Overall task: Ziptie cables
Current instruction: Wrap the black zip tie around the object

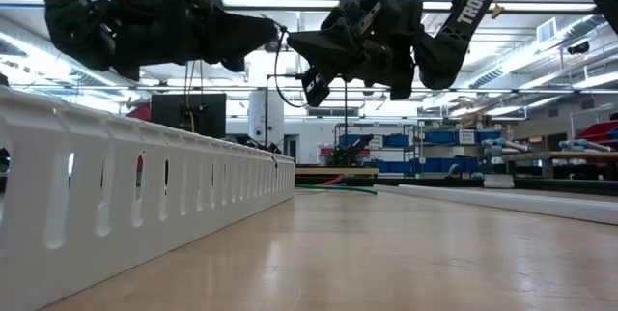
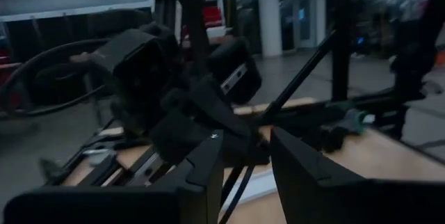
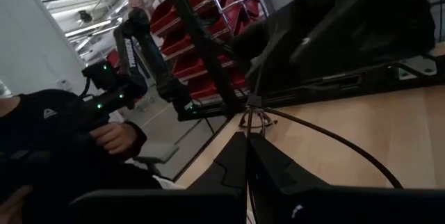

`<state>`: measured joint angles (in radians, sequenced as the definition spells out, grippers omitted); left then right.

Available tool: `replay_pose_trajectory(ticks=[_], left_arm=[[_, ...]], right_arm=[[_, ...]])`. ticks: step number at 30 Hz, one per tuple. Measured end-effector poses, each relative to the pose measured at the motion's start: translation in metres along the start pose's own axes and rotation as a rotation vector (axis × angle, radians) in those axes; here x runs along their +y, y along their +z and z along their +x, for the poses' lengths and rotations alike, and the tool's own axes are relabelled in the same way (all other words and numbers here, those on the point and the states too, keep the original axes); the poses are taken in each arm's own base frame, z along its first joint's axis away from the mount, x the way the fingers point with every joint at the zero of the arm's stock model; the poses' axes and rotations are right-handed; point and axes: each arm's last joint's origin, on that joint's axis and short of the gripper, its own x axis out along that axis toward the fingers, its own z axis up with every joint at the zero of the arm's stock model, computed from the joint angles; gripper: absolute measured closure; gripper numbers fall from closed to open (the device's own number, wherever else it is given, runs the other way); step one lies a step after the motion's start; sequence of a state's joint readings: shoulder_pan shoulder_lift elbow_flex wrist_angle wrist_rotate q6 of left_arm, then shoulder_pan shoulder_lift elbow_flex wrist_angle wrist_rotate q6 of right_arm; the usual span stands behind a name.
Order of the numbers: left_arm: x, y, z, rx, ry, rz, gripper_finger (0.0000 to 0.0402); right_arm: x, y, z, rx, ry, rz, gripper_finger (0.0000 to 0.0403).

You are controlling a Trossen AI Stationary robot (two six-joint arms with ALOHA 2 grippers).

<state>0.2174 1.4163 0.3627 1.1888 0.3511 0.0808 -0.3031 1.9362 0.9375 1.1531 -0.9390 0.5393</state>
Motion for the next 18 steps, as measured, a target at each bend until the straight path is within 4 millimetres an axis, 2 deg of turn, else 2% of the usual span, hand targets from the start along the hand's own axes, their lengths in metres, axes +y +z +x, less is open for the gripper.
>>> replay_pose_trajectory(ticks=[9,18], left_arm=[[0.006,-0.009,0.022,0.003,-0.092,-0.017,0.0312],[0.017,-0.005,0.017,-0.043,-0.161,-0.062,0.0312]], right_arm=[[0.000,0.000,0.000,0.001,-0.001,0.009,0.0403],[0.000,0.000,0.000,0.008,0.007,0.012,0.0403]])
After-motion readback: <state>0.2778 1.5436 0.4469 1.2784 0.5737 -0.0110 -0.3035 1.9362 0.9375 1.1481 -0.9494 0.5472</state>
